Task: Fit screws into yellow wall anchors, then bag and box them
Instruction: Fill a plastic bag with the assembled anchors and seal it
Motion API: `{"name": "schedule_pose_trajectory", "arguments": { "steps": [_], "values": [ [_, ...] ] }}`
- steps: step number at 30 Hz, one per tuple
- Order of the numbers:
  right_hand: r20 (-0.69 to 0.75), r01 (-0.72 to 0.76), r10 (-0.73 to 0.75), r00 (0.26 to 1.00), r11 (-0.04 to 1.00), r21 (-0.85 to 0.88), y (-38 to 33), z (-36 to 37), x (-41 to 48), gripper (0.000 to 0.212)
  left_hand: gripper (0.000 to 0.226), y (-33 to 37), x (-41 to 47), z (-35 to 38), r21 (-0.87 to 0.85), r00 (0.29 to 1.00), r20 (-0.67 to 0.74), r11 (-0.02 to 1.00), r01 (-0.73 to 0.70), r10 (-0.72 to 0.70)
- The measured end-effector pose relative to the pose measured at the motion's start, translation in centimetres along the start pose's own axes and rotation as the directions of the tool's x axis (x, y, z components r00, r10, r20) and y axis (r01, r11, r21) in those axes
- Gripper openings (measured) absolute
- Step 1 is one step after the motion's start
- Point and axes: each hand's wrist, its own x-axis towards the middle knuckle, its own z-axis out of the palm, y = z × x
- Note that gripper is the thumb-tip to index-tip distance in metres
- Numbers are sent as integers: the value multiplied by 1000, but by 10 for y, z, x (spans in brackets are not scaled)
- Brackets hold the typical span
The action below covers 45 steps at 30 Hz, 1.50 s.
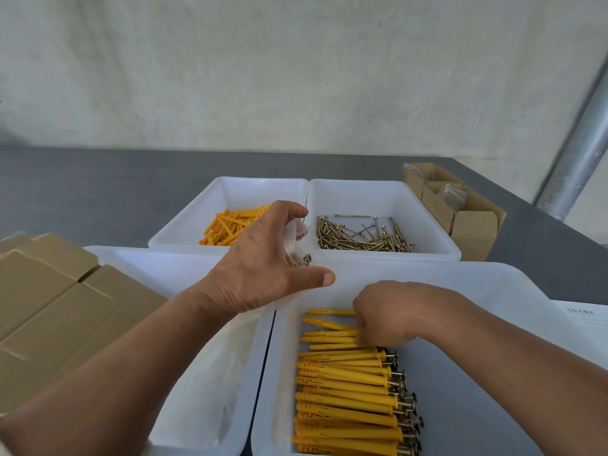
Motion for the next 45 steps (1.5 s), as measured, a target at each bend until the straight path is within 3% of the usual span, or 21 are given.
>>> {"name": "schedule_pose_trajectory", "arguments": {
  "steps": [3, 10, 22, 30, 38, 45],
  "values": [
    [-12, 25, -25, 1000, 1000, 0, -1, 1, -1, 20, 94, 1, 0, 0, 4, 1000, 2, 1000, 0, 0],
    [24, 16, -16, 1000, 1000, 12, -1, 2, 1, 29, 93, 1, 0, 0, 6, 1000, -7, 1000, 0, 0],
    [13, 11, -11, 1000, 1000, 23, 6, 4, 6, 22, 93, 1, -1, 0, -10, 1000, 0, 1000, -2, 2],
    [-180, 128, -101, 978, 981, 145, 12, -6, -2, 26, 93, 2, -1, 0, -3, 1000, 0, 1000, -12, 12],
    [-370, 257, -85, 925, 858, 445, 19, -17, -8, 9, 89, -1, 0, 0, -26, 1000, -6, 1000, 8, -8],
    [-494, 287, 172, 852, 636, 717, 33, -33, -20, 10, 91, -1, 0, -1, -18, 1000, -3, 1000, 11, -11]
  ]
}}
